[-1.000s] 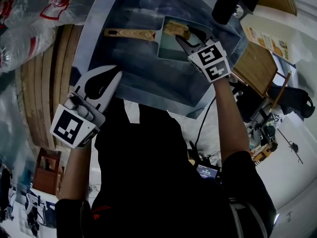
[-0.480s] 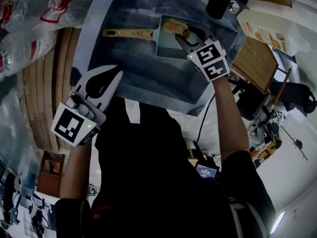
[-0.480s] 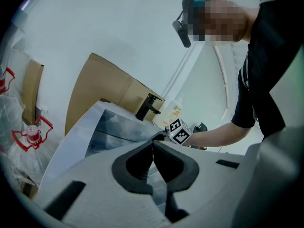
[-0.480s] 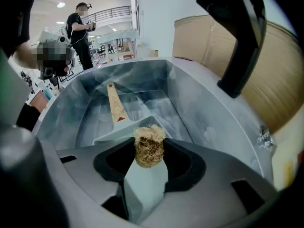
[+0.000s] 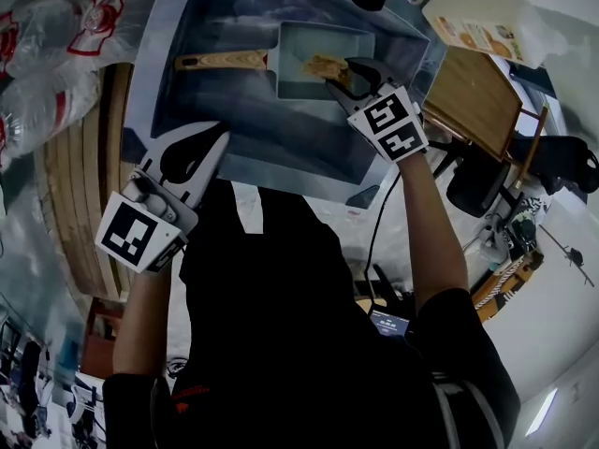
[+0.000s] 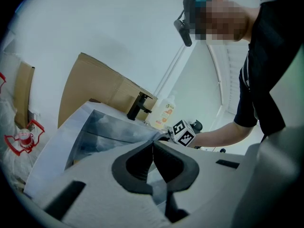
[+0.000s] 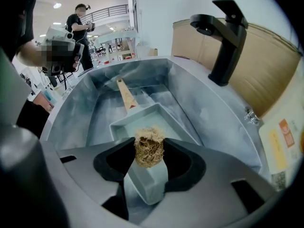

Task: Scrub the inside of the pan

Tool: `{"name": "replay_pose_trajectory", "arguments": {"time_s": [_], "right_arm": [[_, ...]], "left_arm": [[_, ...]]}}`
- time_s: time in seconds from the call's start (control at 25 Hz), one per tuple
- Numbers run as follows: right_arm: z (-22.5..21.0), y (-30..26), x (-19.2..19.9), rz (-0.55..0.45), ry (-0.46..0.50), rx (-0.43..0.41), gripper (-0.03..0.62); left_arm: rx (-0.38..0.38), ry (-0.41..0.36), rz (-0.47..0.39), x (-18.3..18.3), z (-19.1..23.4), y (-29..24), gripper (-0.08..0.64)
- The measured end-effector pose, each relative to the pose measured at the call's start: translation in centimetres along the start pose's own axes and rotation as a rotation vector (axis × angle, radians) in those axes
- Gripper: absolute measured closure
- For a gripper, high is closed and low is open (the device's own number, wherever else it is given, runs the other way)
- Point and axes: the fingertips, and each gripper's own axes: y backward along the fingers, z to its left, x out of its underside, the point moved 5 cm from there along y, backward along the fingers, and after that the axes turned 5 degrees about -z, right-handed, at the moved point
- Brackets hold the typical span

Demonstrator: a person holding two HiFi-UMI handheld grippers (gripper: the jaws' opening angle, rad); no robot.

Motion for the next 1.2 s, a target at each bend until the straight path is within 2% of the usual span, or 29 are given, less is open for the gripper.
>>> {"name": "replay_pose_trajectory", "arguments": {"time_s": [0.24, 0.68, 1.2], "right_arm": [[0.5, 0.5, 1.3, 0.058, 0.089, -0.016, 0.405], [1.6, -0.2, 1.8, 0.154, 0.194, -0.067, 0.405], [-0.7, -1.5, 0.5, 0.163, 0.187, -0.040, 0.406]], "left_arm": [[0.017, -0.007, 0.004, 0.3, -1.4, -1.1, 0.540], [0.011, -0.006, 0.001, 0.2, -1.8, -1.3, 0.540], [0.000, -0.007, -0.015, -0.6, 0.0, -1.5, 0.540]]}}
